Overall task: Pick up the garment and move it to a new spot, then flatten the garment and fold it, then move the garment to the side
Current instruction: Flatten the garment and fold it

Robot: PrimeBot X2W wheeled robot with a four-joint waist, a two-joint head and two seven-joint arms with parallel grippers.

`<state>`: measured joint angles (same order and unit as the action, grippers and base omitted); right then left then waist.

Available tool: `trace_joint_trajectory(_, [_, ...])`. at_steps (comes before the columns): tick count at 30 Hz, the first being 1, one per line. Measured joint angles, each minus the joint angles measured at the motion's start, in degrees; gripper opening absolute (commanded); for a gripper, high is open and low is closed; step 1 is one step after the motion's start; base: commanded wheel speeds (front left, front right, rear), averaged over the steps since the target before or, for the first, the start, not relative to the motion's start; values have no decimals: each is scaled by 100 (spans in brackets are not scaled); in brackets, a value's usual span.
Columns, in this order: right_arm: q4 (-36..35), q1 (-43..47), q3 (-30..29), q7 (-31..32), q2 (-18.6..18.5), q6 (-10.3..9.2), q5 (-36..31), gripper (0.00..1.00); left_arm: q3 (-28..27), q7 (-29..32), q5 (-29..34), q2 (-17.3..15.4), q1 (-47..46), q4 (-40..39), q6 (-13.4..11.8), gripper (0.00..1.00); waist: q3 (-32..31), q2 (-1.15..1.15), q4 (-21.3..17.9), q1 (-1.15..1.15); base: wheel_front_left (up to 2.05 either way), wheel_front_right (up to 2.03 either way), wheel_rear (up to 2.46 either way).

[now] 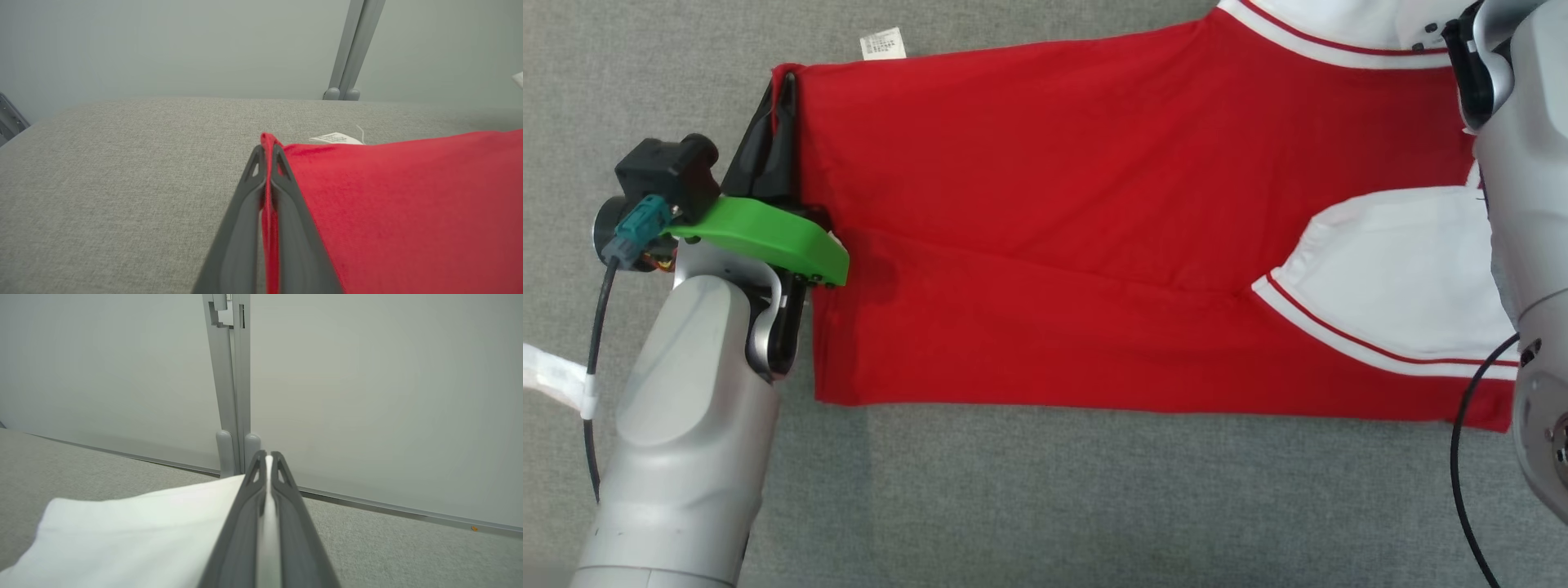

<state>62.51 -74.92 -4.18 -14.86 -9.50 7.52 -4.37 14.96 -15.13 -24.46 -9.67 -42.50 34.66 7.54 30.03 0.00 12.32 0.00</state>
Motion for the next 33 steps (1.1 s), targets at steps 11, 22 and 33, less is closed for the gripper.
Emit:
trace_joint_trajectory(11, [-1853,1502,-22,-13,565,0,509,0,-244,0,282,-311,659,-124,0,0,-435,0,-433,0,0,0,0])
trace_joint_trajectory(22, [-2588,3418,582,-14,625,0,1736,0,-423,0,413,-565,1580,-281,0,0,-1099,0,-913,0,0,0,0])
trace_joint_trajectory(33, [-2709,4596,733,-13,631,0,2299,0,-367,0,388,-547,2423,-568,0,0,-1666,0,-1204,0,0,0,0])
